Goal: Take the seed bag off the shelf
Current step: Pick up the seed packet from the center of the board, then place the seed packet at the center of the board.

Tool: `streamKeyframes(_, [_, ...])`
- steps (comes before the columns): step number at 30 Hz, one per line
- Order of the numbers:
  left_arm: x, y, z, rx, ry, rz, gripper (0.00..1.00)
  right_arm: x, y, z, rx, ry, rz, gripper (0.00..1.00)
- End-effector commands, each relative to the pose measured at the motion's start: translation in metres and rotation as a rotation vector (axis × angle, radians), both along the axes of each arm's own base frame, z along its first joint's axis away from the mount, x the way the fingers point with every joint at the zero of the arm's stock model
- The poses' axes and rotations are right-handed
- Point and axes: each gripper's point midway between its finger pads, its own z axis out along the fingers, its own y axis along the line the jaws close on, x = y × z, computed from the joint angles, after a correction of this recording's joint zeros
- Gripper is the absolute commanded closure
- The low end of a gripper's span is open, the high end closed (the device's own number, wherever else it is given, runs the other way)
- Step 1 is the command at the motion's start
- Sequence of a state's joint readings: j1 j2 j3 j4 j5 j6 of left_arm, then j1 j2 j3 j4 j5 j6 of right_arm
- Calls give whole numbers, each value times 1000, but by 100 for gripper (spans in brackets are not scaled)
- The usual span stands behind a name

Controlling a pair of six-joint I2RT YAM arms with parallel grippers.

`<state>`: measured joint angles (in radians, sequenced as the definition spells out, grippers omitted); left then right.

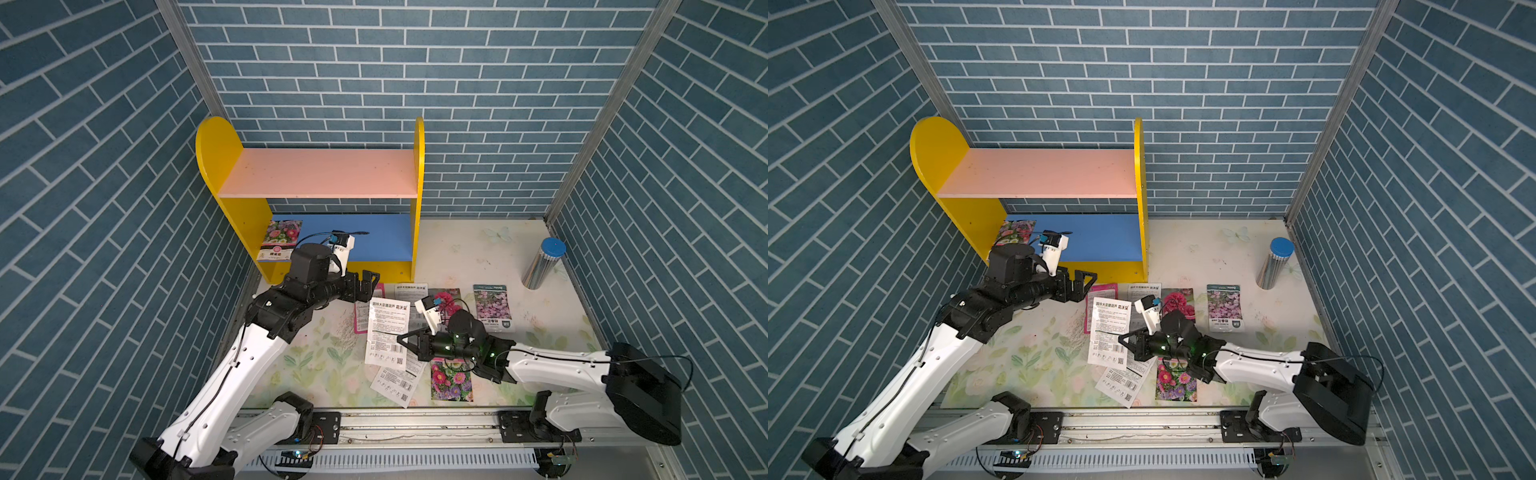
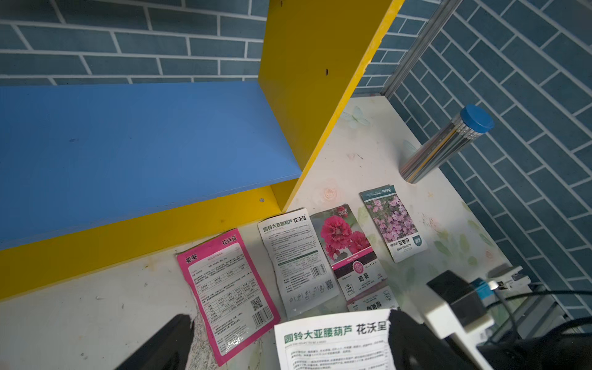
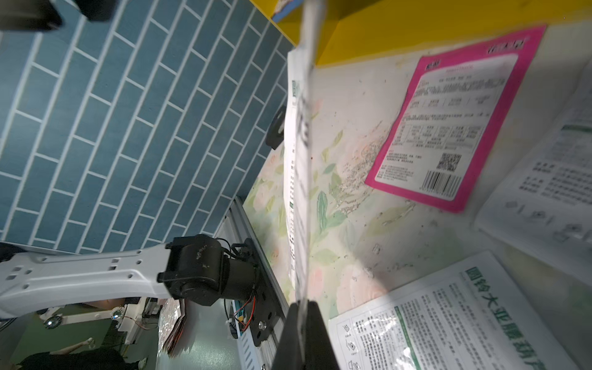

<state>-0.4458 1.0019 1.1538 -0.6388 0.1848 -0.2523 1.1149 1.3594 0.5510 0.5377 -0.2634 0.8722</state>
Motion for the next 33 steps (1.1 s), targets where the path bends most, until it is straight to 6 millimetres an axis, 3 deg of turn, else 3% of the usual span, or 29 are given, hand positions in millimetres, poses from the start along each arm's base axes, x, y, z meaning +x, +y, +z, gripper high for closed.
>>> streamKeyframes(1, [0,18,-6,48,16,60,0,2,31,12,47,6,-48,100])
streamKeyframes(8, [0,27,-8,52,5,79,0,-19,92,-18,10,71,5,100])
streamKeyframes(14, [0,24,-16,37,15,63,0,-29,124,-50,-56,126,23,100])
streamKeyframes(23, [1,23,-27,32,32,58,0,-49,121,-101,-165,234,24,100])
streamKeyframes(33, [1,21,-37,30,52,50,0,-62,116,-129,-238,300,39,97])
